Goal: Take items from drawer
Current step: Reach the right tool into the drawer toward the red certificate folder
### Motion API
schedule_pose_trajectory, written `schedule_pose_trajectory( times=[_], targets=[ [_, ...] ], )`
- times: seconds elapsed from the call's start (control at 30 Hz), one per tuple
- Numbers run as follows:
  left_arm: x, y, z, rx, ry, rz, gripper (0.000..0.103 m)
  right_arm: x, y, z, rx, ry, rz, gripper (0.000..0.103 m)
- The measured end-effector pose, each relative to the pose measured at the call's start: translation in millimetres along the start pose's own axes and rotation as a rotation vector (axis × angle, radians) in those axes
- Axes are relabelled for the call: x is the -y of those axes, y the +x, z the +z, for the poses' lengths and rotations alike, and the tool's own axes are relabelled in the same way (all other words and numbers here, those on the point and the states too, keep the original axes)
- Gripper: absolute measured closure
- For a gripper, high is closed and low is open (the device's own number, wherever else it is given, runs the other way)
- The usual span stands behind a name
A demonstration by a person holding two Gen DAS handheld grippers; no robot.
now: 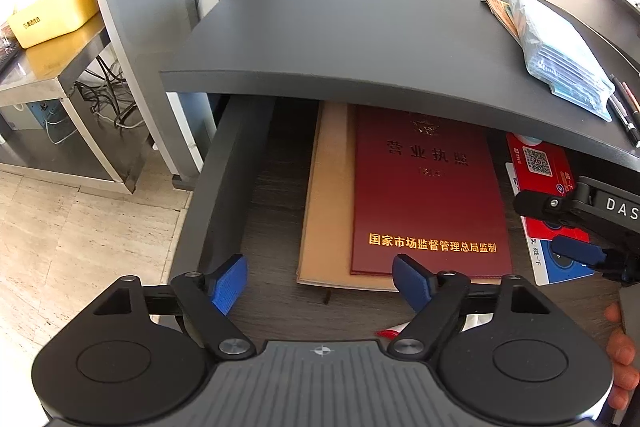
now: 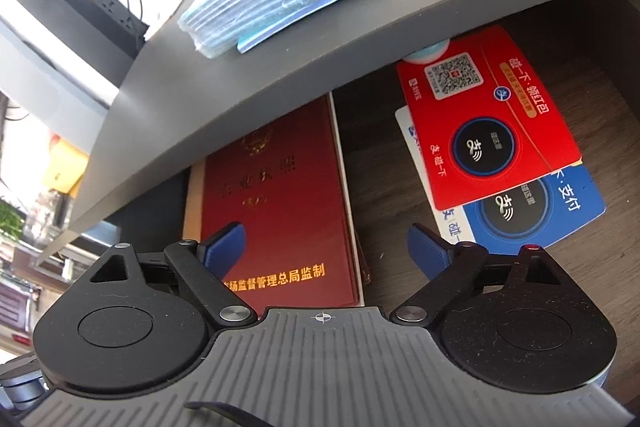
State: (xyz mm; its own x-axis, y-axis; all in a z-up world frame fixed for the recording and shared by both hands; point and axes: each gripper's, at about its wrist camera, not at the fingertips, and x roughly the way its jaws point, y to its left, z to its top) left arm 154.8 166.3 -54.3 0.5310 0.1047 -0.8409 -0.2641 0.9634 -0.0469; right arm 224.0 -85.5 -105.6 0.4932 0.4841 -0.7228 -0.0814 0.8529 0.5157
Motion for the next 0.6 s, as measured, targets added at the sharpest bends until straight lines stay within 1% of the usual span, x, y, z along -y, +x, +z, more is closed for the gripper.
schedule_pose_trajectory(
  times=[0.37,0.6],
  targets=[
    [-3.0,10.7,0.9,0.005,-0.026,0.002,0.021,1.8,2.9,1.4,-0.018,0.013,-0.019,0.011],
    [4.7,16.2,4.1,0.061,0.022,0.045,0.018,2.4,3.1,1.4,-0.018,0.013,-0.019,0.011]
  ],
)
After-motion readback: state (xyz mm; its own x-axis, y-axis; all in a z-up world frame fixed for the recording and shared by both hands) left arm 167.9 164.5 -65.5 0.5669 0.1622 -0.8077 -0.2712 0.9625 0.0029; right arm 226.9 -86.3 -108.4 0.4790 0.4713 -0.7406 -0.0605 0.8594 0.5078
